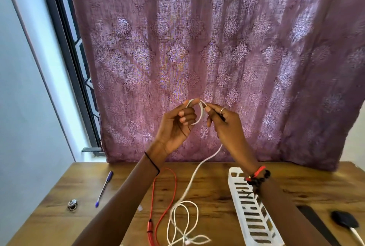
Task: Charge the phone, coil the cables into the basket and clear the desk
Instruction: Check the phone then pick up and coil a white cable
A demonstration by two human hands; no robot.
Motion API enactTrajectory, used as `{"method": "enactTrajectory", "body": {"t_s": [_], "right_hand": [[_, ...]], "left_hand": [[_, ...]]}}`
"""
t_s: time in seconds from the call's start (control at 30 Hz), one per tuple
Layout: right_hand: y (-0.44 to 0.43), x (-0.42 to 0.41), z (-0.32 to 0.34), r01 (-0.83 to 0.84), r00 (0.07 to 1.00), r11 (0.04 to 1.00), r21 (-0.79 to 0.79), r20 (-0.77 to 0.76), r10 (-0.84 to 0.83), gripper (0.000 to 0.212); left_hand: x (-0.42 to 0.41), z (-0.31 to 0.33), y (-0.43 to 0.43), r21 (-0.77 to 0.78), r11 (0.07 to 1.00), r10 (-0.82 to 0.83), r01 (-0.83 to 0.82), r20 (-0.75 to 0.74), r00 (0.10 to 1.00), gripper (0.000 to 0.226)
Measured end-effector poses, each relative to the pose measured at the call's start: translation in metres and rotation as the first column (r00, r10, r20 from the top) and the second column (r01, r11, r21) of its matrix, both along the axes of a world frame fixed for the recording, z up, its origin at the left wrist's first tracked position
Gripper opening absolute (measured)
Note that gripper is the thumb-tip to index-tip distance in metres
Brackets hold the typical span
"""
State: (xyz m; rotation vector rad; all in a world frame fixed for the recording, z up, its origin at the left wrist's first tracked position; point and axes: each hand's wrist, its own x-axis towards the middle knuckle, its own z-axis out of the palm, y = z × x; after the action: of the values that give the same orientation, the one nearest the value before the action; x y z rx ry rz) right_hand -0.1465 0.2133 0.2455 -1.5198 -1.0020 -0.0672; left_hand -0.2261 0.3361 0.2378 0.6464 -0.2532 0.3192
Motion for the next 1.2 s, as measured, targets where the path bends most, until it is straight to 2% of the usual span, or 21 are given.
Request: {"method": "enactTrajectory", "body": {"t_s": [0.2,0.33,0.5,0.57,0.67,0.77,0.87,0.97,1.0,1.1,1.13,1.2], "right_hand": [[0.002,0.002,-0.023,0.167,0.974,0.969,-0.183,0.182,-0.134,0.031],[0.0,0.0,-0.034,0.226,0.953,0.907,-0.356,0.276,-0.128,0.035],[-0.002,-0.006,-0.038,0.28,0.929,0.813,-0.511,0.356,-0.096,0.034],[-0.004,-0.007,-0.038,0.275,0.928,0.78,-0.562,0.367,-0.062,0.029],[-0.009,-0.005,-0.035,0.264,0.927,0.737,-0.622,0.374,-0.017,0.027],[-0.013,-0.007,-0.033,0.233,0.925,0.722,-0.651,0.378,0.043,0.026],[-0.02,-0.005,-0.029,0.222,0.926,0.739,-0.637,0.374,0.044,0.026],[-0.03,0.0,-0.026,0.184,0.938,0.747,-0.639,0.34,0.06,0.026],[-0.032,-0.001,-0.025,0.168,0.941,0.749,-0.641,0.331,0.072,0.025],[-0.043,-0.002,-0.024,0.149,0.942,0.757,-0.637,0.324,0.087,0.026],[-0.047,-0.002,-0.023,0.154,0.942,0.763,-0.628,0.325,0.078,0.026],[-0.056,0.001,-0.02,0.166,0.942,0.786,-0.595,0.332,0.052,0.025]], "left_hand": [[0.006,-0.004,-0.003,-0.127,0.987,0.091,-0.095,-0.039,0.995,0.034],[0.012,-0.006,-0.006,-0.145,0.971,0.176,-0.191,-0.113,0.978,0.031],[0.019,-0.008,-0.011,-0.181,0.958,0.202,-0.225,-0.137,0.97,0.029],[0.023,-0.007,-0.015,-0.134,0.953,0.251,-0.272,-0.154,0.956,0.028],[0.03,-0.009,-0.02,0.08,0.91,0.415,-0.407,-0.152,0.897,0.021],[0.032,-0.011,-0.022,0.355,0.766,0.593,-0.536,-0.069,0.802,0.021],[0.032,-0.013,-0.024,0.626,0.513,0.719,-0.588,0.061,0.692,0.023],[0.035,-0.018,-0.031,0.726,0.361,0.736,-0.586,0.163,0.656,0.02],[0.036,-0.02,-0.031,0.759,0.29,0.744,-0.582,0.204,0.636,0.017],[0.04,-0.028,-0.03,0.848,-0.002,0.743,-0.53,0.355,0.567,0.018],[0.039,-0.031,-0.029,0.861,-0.076,0.731,-0.503,0.391,0.559,0.021],[0.038,-0.039,-0.027,0.871,-0.162,0.708,-0.464,0.43,0.56,0.023]]}}
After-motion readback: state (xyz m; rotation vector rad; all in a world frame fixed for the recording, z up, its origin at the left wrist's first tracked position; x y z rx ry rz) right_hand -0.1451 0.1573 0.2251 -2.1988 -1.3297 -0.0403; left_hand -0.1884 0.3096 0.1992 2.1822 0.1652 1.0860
